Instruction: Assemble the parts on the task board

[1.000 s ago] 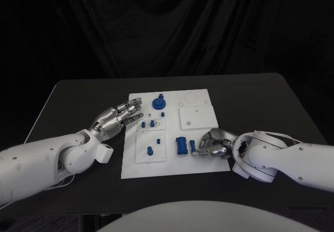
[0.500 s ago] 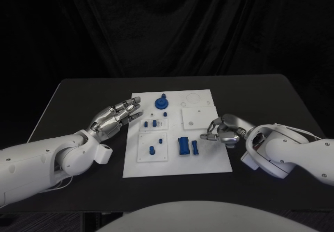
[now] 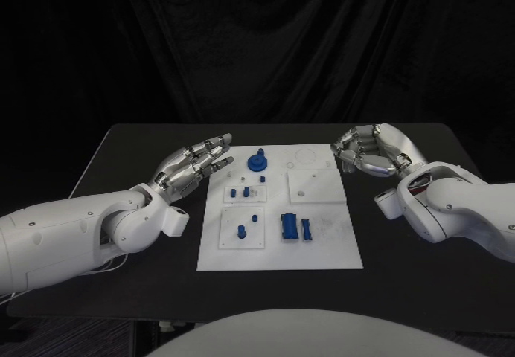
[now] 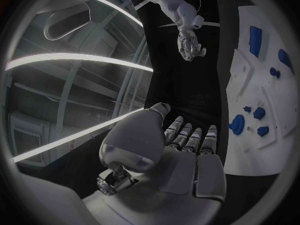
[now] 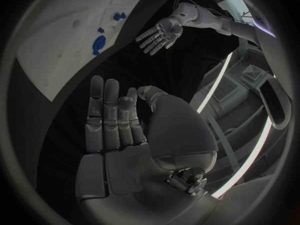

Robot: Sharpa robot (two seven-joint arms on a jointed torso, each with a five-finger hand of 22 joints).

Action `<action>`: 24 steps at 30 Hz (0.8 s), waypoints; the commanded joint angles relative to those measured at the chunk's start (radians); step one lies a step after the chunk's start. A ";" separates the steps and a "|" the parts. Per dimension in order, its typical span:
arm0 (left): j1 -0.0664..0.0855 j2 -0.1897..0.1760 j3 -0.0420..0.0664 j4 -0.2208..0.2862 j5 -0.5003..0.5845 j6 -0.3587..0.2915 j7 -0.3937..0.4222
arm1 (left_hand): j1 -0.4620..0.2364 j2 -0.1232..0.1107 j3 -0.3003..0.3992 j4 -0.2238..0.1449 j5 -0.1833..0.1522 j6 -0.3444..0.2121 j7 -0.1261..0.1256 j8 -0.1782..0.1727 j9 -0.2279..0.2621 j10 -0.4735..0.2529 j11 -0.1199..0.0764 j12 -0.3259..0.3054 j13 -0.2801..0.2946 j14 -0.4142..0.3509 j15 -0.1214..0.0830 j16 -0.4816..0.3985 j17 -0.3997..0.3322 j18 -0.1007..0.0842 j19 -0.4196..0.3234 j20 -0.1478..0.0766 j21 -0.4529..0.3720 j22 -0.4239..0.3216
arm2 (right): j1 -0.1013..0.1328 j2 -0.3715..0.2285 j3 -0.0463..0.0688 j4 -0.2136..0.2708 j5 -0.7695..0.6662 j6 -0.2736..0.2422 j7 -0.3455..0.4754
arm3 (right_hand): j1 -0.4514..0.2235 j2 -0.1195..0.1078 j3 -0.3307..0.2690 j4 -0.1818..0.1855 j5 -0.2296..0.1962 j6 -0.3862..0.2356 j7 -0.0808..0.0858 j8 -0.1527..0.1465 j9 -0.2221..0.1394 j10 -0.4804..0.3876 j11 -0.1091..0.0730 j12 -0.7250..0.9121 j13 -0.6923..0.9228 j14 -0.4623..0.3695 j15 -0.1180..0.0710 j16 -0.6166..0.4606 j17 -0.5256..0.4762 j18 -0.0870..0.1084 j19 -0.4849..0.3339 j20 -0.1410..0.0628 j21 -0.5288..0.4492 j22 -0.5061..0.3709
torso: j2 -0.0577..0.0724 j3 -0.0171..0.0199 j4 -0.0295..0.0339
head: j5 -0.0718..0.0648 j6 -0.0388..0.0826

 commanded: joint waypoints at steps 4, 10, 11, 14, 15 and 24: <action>0.004 0.031 0.001 -0.015 -0.001 -0.003 0.068 | -0.003 -0.007 0.008 0.001 0.004 -0.002 0.002 0.004 0.000 -0.001 -0.005 -0.002 -0.001 0.000 -0.005 -0.004 -0.001 0.019 0.000 -0.004 -0.002 -0.001 | -0.049 0.014 0.000 -0.048 0.285 0.126 0.381 | 0.053 0.010 0.021 0.020 -0.007 -0.051 0.064 -0.013 -0.039 -0.234 0.077 -0.201 -0.198 -0.231 0.092 -0.154 -0.086 -0.031 -0.167 0.073 -0.160 -0.102 | -0.053 0.0043 -0.0019 | -0.003 0.000; -0.001 0.072 0.001 -0.051 -0.001 -0.017 0.120 | 0.002 -0.010 0.020 -0.005 0.006 0.026 0.018 0.012 0.004 0.010 -0.007 0.013 0.002 0.001 -0.005 -0.003 -0.001 0.020 0.000 -0.002 -0.002 -0.001 | -0.086 0.028 -0.001 -0.085 0.340 0.215 0.461 | 0.075 0.012 -0.020 0.070 -0.041 -0.174 0.122 -0.113 -0.182 -0.441 0.199 -0.404 -0.424 -0.482 0.218 -0.388 -0.259 -0.050 -0.430 0.181 -0.256 -0.320 | -0.079 0.0064 -0.0105 | 0.008 0.000; -0.002 0.080 0.001 -0.059 -0.001 -0.022 0.129 | 0.002 -0.010 0.021 -0.005 0.006 0.026 0.019 0.012 0.004 0.010 -0.008 0.013 0.002 0.001 -0.005 -0.003 -0.001 0.021 0.000 -0.002 -0.002 -0.001 | -0.094 0.029 -0.001 -0.092 0.348 0.226 0.466 | 0.078 0.009 -0.033 0.080 -0.054 -0.207 0.125 -0.151 -0.224 -0.501 0.207 -0.439 -0.462 -0.531 0.231 -0.421 -0.289 -0.053 -0.515 0.195 -0.262 -0.382 | -0.083 0.0069 -0.0139 | 0.011 0.000; -0.006 0.097 0.001 -0.073 -0.001 -0.033 0.150 | -0.002 -0.014 0.024 0.001 0.005 0.022 0.007 0.010 0.002 0.006 -0.018 0.008 0.001 0.000 -0.018 -0.004 -0.001 0.023 -0.003 -0.012 -0.004 -0.004 | -0.112 0.035 -0.001 -0.116 0.361 0.255 0.472 | 0.093 0.005 -0.087 0.097 -0.086 -0.305 0.119 -0.233 -0.339 -0.671 0.208 -0.500 -0.560 -0.707 0.242 -0.500 -0.362 -0.092 -0.852 0.205 -0.291 -0.808 | -0.093 0.0062 -0.0191 | 0.013 0.000; -0.007 0.099 0.001 -0.075 -0.001 -0.036 0.154 | -0.003 -0.015 0.024 0.002 0.004 0.021 0.006 0.010 0.002 0.005 -0.020 0.007 0.001 0.000 -0.020 -0.004 -0.001 0.024 -0.003 -0.014 -0.005 -0.005 | -0.115 0.037 -0.001 -0.123 0.363 0.260 0.471 | 0.093 0.005 -0.087 0.097 -0.086 -0.305 0.119 -0.233 -0.339 -0.671 0.208 -0.500 -0.560 -0.707 0.242 -0.500 -0.362 -0.092 -0.852 0.205 -0.291 -0.808 | -0.094 0.0061 -0.0193 | 0.013 0.000; -0.039 0.135 0.001 -0.119 -0.001 -0.040 0.185 | -0.005 -0.024 0.029 0.015 0.005 -0.031 -0.037 -0.010 -0.005 -0.019 -0.055 -0.018 -0.004 0.000 -0.039 -0.004 -0.001 0.027 -0.007 -0.030 -0.007 -0.009 | -0.160 0.069 -0.001 -0.201 0.373 0.295 0.463 | 0.133 0.018 -0.210 0.070 -0.211 -0.564 -0.064 -0.363 -0.538 -0.872 0.140 -0.675 -0.792 -0.953 0.248 -0.709 -0.490 -0.105 -0.919 0.208 -0.296 -0.927 | -0.121 0.0071 -0.0303 | 0.019 0.000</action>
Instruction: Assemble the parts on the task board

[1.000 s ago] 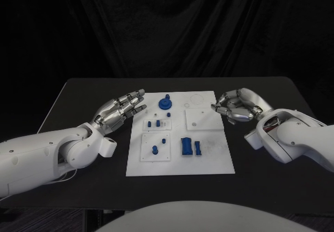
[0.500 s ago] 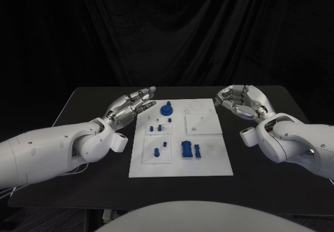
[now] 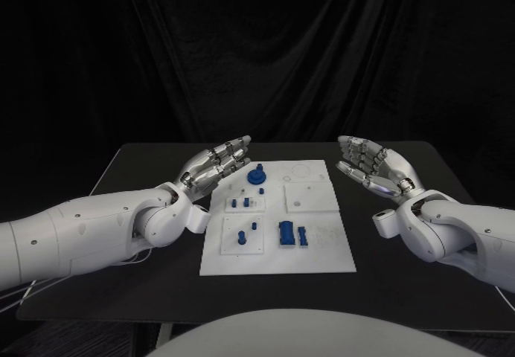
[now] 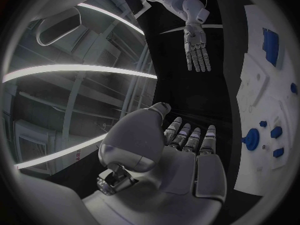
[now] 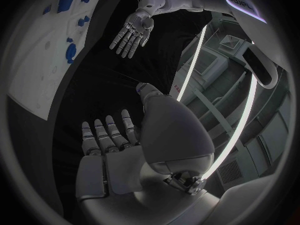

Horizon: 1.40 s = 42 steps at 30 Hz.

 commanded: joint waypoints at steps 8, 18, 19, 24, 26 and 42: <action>-0.024 0.035 0.001 -0.060 -0.001 -0.001 0.199 | 0.003 -0.011 0.005 0.007 0.004 -0.009 -0.008 -0.006 -0.001 -0.008 -0.019 -0.011 -0.002 0.000 -0.015 -0.004 -0.001 0.011 -0.004 -0.011 -0.005 -0.004 | -0.029 0.023 0.001 -0.049 0.029 0.068 0.062 | 0.031 0.013 -0.052 -0.024 -0.050 -0.046 -0.026 -0.006 -0.060 -0.018 -0.030 -0.042 -0.080 -0.028 -0.004 -0.030 -0.029 -0.008 -0.015 0.001 -0.005 -0.019 | -0.020 0.0022 -0.0049 | -0.001 0.000; -0.028 0.045 0.000 -0.078 0.000 -0.005 0.000 | -0.407 -0.078 -0.033 -0.053 -0.167 -0.078 -0.080 -0.054 -0.035 -0.041 -0.084 -0.038 -0.023 0.000 -0.045 -0.004 -0.001 -0.049 -0.015 -0.072 -0.014 -0.018 | -0.032 0.038 0.001 -0.067 0.025 0.052 0.011 | -0.391 0.039 -0.134 -0.101 -0.169 -0.102 -0.041 -0.078 -0.130 -0.069 -0.073 -0.140 -0.150 -0.088 -0.076 -0.090 -0.083 -0.069 -0.100 -0.092 -0.031 -0.091 | -0.023 0.0016 -0.0046 | -0.002 0.001; -0.028 0.045 0.001 -0.077 0.001 -0.009 -0.001 | -0.439 -0.086 -0.037 -0.056 -0.179 -0.084 -0.080 -0.054 -0.035 -0.041 -0.084 -0.110 -0.023 0.000 -0.046 -0.004 -0.001 -0.049 -0.015 -0.079 -0.014 -0.018 | -0.032 0.039 0.003 -0.066 0.028 0.049 0.009 | -0.422 0.039 -0.134 -0.105 -0.177 -0.104 -0.041 -0.083 -0.135 -0.069 -0.076 -0.148 -0.154 -0.088 -0.082 -0.095 -0.083 -0.069 -0.100 -0.099 -0.031 -0.096 | -0.023 0.0015 -0.0045 | -0.003 0.003; -0.029 0.046 0.017 -0.063 0.010 -0.066 -0.013 | -0.611 -0.114 -0.121 -0.080 -0.249 -0.111 -0.080 -0.054 -0.035 -0.041 -0.084 -0.110 -0.023 0.000 -0.118 -0.004 -0.001 -0.063 -0.015 -0.106 -0.014 -0.018 | -0.038 0.057 0.037 -0.052 0.065 -0.008 -0.014 | -0.605 0.039 -0.134 -0.129 -0.228 -0.133 -0.041 -0.127 -0.158 -0.069 -0.098 -0.199 -0.175 -0.088 -0.111 -0.129 -0.083 -0.069 -0.100 -0.134 -0.031 -0.124 | -0.019 0.0005 -0.0037 | -0.008 0.032; -0.030 0.047 0.027 -0.055 0.015 -0.101 -0.020 | -0.666 -0.124 -0.121 -0.091 -0.272 -0.120 -0.080 -0.054 -0.035 -0.041 -0.084 -0.110 -0.023 0.000 -0.118 -0.004 -0.001 -0.066 -0.015 -0.114 -0.014 -0.018 | -0.042 0.068 0.058 -0.044 0.089 -0.044 -0.028 | -0.664 0.039 -0.134 -0.136 -0.245 -0.143 -0.041 -0.142 -0.166 -0.069 -0.104 -0.216 -0.182 -0.088 -0.122 -0.139 -0.083 -0.069 -0.100 -0.147 -0.031 -0.133 | -0.016 -0.0002 -0.0031 | -0.012 0.049; -0.043 0.061 0.164 0.066 0.092 -0.593 -0.121 | -0.987 -0.236 -0.121 -0.185 -0.404 -0.238 -0.080 -0.054 -0.035 -0.041 -0.084 -0.110 -0.023 0.000 -0.118 -0.004 -0.001 -0.163 -0.015 -0.218 -0.014 -0.018 | -0.075 0.167 0.246 0.030 0.298 -0.361 -0.155 | -1.004 0.039 -0.134 -0.236 -0.340 -0.258 -0.041 -0.224 -0.260 -0.069 -0.198 -0.311 -0.264 -0.088 -0.248 -0.267 -0.083 -0.069 -0.100 -0.216 -0.031 -0.244 | 0.014 -0.0075 0.0029 | -0.051 0.253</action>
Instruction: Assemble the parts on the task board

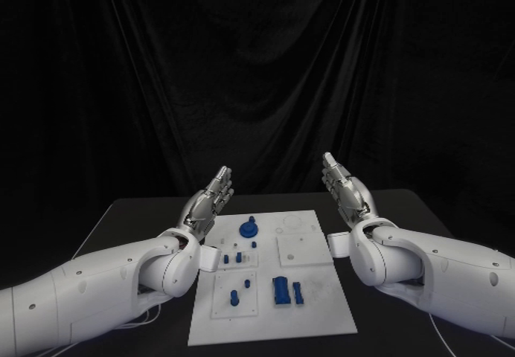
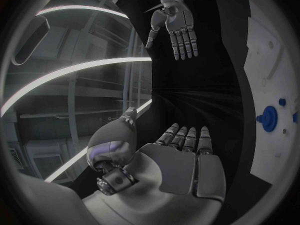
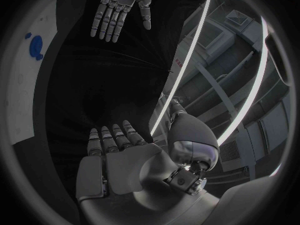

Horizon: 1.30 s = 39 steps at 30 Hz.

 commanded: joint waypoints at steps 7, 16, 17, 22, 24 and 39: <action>-0.006 0.007 0.051 0.052 0.062 -0.351 -0.071 | -0.236 -0.059 -0.006 -0.028 -0.097 -0.078 -0.001 -0.005 -0.002 -0.002 -0.010 -0.006 -0.001 0.001 -0.009 -0.004 -0.001 -0.067 -0.001 -0.053 -0.007 -0.002 | -0.004 0.005 0.009 0.007 0.078 -0.124 -0.066 | -0.250 0.000 -0.001 -0.037 -0.070 -0.077 0.000 -0.126 -0.029 -0.001 -0.031 -0.070 -0.017 -0.001 -0.097 -0.091 -0.002 -0.007 -0.001 -0.112 -0.006 -0.056 | 0.011 -0.0026 0.0021 | -0.009 0.048; -0.007 0.008 0.060 0.059 0.067 -0.382 -0.077 | -0.313 -0.059 -0.006 -0.028 -0.129 -0.078 -0.001 -0.005 -0.002 -0.002 -0.010 -0.006 -0.001 0.001 -0.009 -0.004 -0.001 -0.067 -0.001 -0.053 -0.007 -0.002 | -0.004 0.005 0.009 0.007 0.078 -0.124 -0.066 | -0.333 0.000 -0.001 -0.037 -0.146 -0.077 0.000 -0.126 -0.029 -0.001 -0.031 -0.146 -0.017 -0.001 -0.097 -0.091 -0.002 -0.007 -0.001 -0.112 -0.006 -0.056 | 0.011 -0.0026 0.0021 | -0.009 0.048; -0.007 0.008 0.060 0.059 0.067 -0.382 -0.077 | -0.320 -0.059 -0.006 -0.028 -0.202 -0.078 -0.001 -0.005 -0.002 -0.002 -0.010 -0.006 -0.001 0.001 -0.009 -0.004 -0.001 -0.067 -0.001 -0.053 -0.007 -0.002 | -0.004 0.005 0.009 0.007 0.078 -0.124 -0.066 | -0.340 0.000 -0.001 -0.037 -0.146 -0.077 0.000 -0.126 -0.029 -0.001 -0.031 -0.146 -0.017 -0.001 -0.097 -0.091 -0.002 -0.007 -0.001 -0.112 -0.006 -0.056 | 0.011 -0.0026 0.0021 | -0.009 0.048; -0.007 0.008 0.060 0.059 0.067 -0.382 -0.077 | -0.353 -0.059 -0.006 -0.028 -0.202 -0.078 -0.001 -0.005 -0.002 -0.002 -0.010 -0.006 -0.001 0.001 -0.009 -0.004 -0.001 -0.067 -0.001 -0.053 -0.007 -0.002 | -0.004 0.005 0.009 0.007 0.078 -0.124 -0.066 | -0.375 0.000 -0.001 -0.037 -0.146 -0.077 0.000 -0.126 -0.029 -0.001 -0.031 -0.146 -0.017 -0.001 -0.097 -0.091 -0.002 -0.007 -0.001 -0.112 -0.006 -0.056 | 0.011 -0.0026 0.0021 | -0.009 0.048; -0.007 0.008 0.060 0.059 0.067 -0.382 -0.077 | -0.364 -0.059 -0.006 -0.028 -0.202 -0.078 -0.001 -0.005 -0.002 -0.002 -0.010 -0.006 -0.001 0.001 -0.009 -0.004 -0.001 -0.067 -0.001 -0.053 -0.007 -0.002 | -0.004 0.005 0.009 0.007 0.078 -0.124 -0.066 | -0.385 0.000 -0.001 -0.037 -0.146 -0.077 0.000 -0.126 -0.029 -0.001 -0.031 -0.146 -0.017 -0.001 -0.097 -0.091 -0.002 -0.007 -0.001 -0.112 -0.006 -0.056 | 0.011 -0.0026 0.0021 | -0.009 0.048; -0.007 0.008 0.060 0.059 0.067 -0.382 -0.077 | -0.490 -0.059 -0.006 -0.028 -0.202 -0.078 -0.001 -0.005 -0.002 -0.002 -0.010 -0.006 -0.001 0.001 -0.009 -0.004 -0.001 -0.067 -0.001 -0.053 -0.007 -0.002 | -0.004 0.005 0.009 0.007 0.078 -0.124 -0.066 | -0.521 0.000 -0.001 -0.037 -0.146 -0.077 0.000 -0.126 -0.029 -0.001 -0.031 -0.146 -0.017 -0.001 -0.097 -0.091 -0.002 -0.007 -0.001 -0.112 -0.006 -0.056 | 0.011 -0.0026 0.0021 | -0.009 0.048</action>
